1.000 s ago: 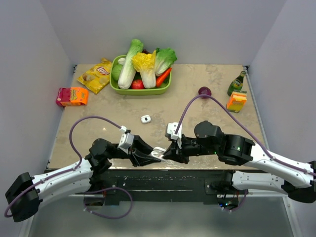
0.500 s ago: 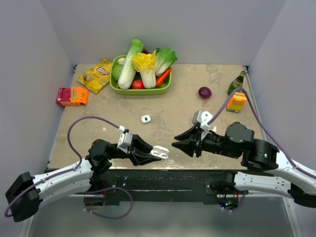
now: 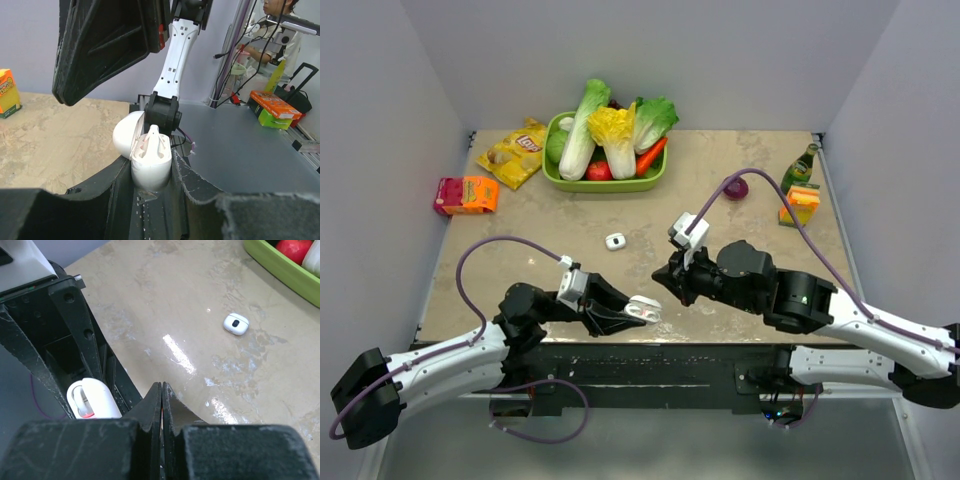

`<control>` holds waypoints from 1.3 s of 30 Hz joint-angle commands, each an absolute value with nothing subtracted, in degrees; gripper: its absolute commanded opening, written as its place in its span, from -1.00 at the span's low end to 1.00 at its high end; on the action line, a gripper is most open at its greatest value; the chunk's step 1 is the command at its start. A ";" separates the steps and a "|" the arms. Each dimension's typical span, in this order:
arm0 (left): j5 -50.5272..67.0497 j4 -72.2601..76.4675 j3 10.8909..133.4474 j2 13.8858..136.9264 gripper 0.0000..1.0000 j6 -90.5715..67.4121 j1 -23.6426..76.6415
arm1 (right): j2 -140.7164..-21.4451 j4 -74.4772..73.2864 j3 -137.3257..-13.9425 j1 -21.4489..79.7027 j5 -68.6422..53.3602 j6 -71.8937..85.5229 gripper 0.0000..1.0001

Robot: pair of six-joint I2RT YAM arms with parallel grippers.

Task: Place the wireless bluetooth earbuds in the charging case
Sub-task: Close the charging case.

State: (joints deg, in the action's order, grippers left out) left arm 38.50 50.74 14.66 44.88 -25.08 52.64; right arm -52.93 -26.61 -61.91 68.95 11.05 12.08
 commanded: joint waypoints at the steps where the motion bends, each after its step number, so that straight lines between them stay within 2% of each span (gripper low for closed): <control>1: 37.88 55.02 14.50 44.38 -1.00 -25.40 53.09 | -52.73 -25.75 -62.49 68.91 11.08 13.10 -1.00; 13: 36.21 54.76 14.33 43.94 -1.00 -24.79 53.09 | -56.87 -28.39 -63.90 68.91 1.50 11.16 -1.00; 27: 34.19 54.14 14.41 44.82 -1.00 -24.78 53.09 | -55.55 -27.25 -62.84 68.91 -2.27 10.64 -1.00; 33: 32.79 54.14 14.41 45.09 -1.00 -24.87 53.09 | -54.50 -27.07 -61.96 68.91 -0.10 11.16 -1.00; 34: 32.44 53.62 14.41 45.00 -1.00 -24.79 53.09 | -53.88 -26.98 -61.70 68.91 5.39 12.55 -1.00; 36: 30.77 53.00 14.41 45.09 -1.00 -24.70 53.09 | -52.04 -27.07 -60.21 68.91 14.63 15.71 -0.83; 38: 28.14 51.16 14.33 45.17 -1.00 -24.61 53.09 | -47.57 -24.27 -55.84 68.91 27.78 19.59 -0.52; 39: 24.64 50.54 13.89 45.70 -1.00 -24.70 53.09 | -46.24 -23.13 -54.07 68.91 30.47 20.21 -0.44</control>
